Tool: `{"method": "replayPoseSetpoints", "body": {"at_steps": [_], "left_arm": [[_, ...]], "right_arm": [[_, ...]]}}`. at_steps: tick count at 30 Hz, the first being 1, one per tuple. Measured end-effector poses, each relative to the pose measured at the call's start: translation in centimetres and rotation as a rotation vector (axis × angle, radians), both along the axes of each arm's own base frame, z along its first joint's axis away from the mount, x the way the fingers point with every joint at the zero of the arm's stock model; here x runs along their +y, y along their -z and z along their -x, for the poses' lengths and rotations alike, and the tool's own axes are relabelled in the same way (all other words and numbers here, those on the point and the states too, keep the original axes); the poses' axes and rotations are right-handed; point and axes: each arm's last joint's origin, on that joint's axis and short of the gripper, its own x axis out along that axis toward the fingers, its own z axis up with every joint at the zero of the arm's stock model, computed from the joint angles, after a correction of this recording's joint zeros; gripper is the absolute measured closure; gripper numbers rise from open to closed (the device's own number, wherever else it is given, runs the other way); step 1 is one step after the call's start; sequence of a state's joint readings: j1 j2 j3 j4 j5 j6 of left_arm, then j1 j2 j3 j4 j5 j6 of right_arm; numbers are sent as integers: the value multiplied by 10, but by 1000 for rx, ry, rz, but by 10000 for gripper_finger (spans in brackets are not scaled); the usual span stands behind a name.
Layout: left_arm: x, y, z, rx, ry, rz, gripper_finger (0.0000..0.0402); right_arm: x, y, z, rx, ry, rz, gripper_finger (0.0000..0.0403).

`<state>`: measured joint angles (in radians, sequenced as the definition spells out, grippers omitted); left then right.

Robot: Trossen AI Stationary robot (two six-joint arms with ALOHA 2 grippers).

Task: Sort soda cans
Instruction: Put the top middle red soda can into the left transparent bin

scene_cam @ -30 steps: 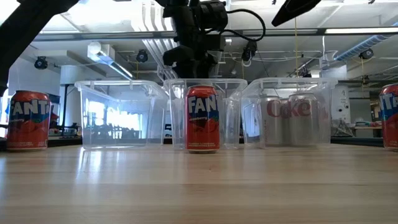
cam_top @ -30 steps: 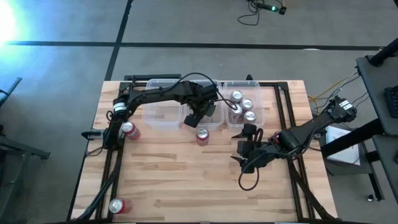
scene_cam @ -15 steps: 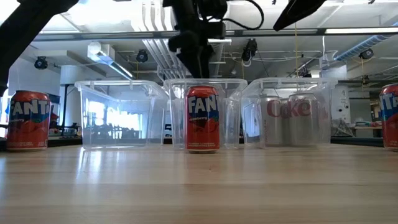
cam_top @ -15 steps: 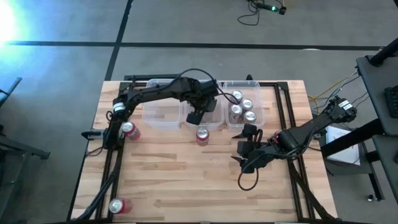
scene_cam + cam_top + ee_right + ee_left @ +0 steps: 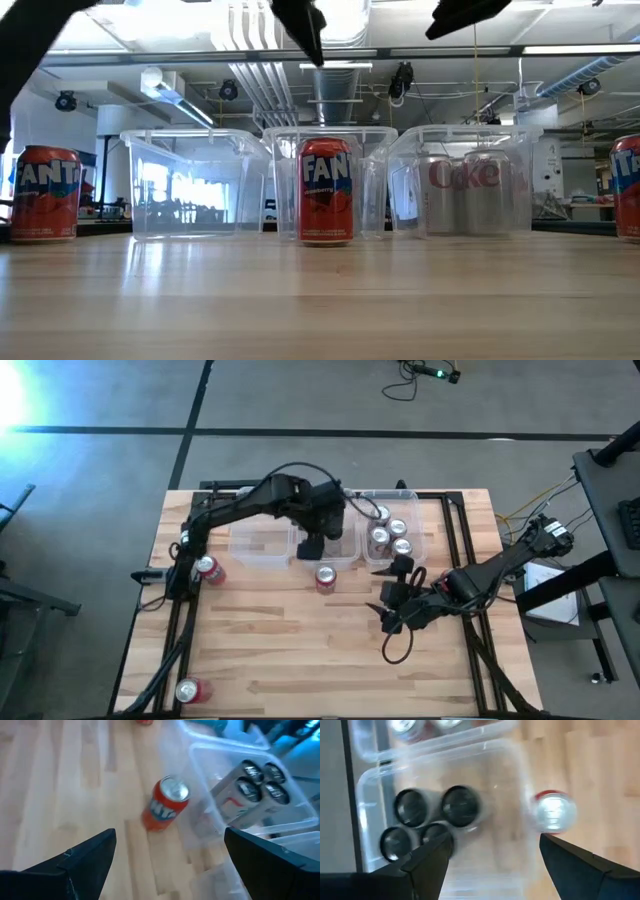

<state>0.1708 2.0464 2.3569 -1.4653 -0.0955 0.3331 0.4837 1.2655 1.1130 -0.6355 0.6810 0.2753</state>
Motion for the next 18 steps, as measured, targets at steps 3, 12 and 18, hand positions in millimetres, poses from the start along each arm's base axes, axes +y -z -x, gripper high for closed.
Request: {"method": "replayPoseSetpoints", "body": {"at_steps": [3, 12, 18], "left_arm": [[-28, -8, 11, -12, 64, 30, 118], [-110, -17, 63, -143, 194, 121, 125], [-150, 13, 105, -350, 147, 172, 126]], "right_arm": [[0, 6, -1, -19, 3, -8, 35], [6, 44, -12, -45, 12, -34, 35], [13, 91, -27, 34, 32, -17, 35]]}}
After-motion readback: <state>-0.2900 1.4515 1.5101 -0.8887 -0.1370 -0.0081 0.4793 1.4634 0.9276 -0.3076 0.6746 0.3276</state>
